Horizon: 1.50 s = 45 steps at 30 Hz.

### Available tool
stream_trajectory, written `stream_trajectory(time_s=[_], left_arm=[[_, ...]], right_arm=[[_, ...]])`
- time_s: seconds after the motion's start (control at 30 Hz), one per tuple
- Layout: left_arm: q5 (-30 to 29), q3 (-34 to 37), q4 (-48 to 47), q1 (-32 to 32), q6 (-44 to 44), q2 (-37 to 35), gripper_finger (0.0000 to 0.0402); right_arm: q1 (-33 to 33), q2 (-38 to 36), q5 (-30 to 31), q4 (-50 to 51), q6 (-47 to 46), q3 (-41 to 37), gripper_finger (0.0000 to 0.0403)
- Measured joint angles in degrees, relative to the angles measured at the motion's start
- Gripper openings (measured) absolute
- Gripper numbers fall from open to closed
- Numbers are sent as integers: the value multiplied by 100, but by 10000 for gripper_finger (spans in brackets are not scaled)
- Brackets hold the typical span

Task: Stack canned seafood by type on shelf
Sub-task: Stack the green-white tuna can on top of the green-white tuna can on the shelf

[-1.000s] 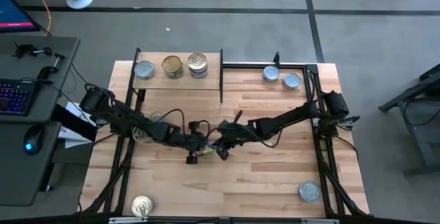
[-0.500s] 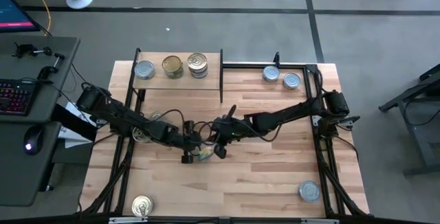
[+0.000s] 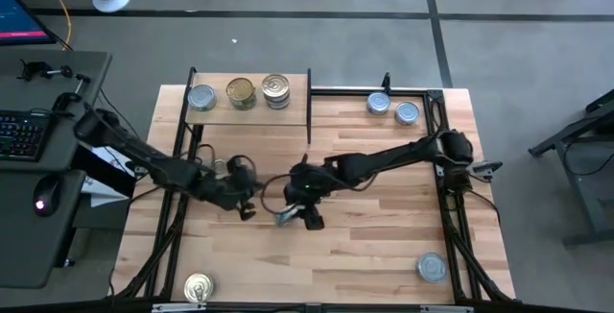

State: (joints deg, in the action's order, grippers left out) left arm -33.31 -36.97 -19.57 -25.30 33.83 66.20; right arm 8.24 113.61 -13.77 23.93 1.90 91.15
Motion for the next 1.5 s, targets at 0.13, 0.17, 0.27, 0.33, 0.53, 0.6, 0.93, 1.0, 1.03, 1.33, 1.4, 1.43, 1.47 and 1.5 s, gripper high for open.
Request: stream_trajectory(time_s=[0.13, 0.17, 0.27, 0.33, 0.53, 0.6, 0.93, 1.0, 1.03, 1.33, 1.4, 1.43, 1.47, 1.5], left_arm=[[-193, -23, 39, -367, 288, -346, 0], [-234, -56, 36, -457, 323, -377, 0], [-368, -179, 33, -670, 351, -382, 0], [-442, -298, 68, -760, 349, -305, 0], [-194, -647, 627, -695, -463, 351, 0], [-133, -731, 587, -605, -508, 583, 0], [8, -1045, 268, -527, 151, 604, 26], [33, -1045, 168, -555, 170, 513, 42], [78, -1045, 151, -555, 200, 494, 52], [969, -1043, 635, -466, 56, 875, 182], [1017, -1043, 634, -385, 16, 975, 213], [1035, -1043, 657, -333, -49, 1038, 228], [1061, -1043, 660, -277, -132, 1094, 243], [1090, -1043, 649, -213, -210, 1149, 256]], right_arm=[[-34, 326, 205, 511, 559, 452, 272], [-40, 391, 288, 716, 728, 539, 285], [-47, 564, 466, 1106, 1207, 668, 304], [-42, 587, 481, 1274, 1357, 679, 306], [-201, 388, 1049, 1752, 1508, 696, 307], [-302, 269, 1016, 1797, 1472, 698, 307], [-145, 318, 554, 1828, 1724, 694, 307], [-80, 333, 624, 1804, 1767, 692, 307], [-55, 337, 675, 1809, 1768, 683, 307], [-198, 181, 1385, 2367, 1787, 587, 307], [-343, 44, 1462, 2642, 1705, 587, 307], [-419, -29, 1470, 2789, 1657, 587, 307], [-500, -83, 1474, 2927, 1619, 587, 307], [-582, -167, 1474, 3043, 1577, 587, 307]])
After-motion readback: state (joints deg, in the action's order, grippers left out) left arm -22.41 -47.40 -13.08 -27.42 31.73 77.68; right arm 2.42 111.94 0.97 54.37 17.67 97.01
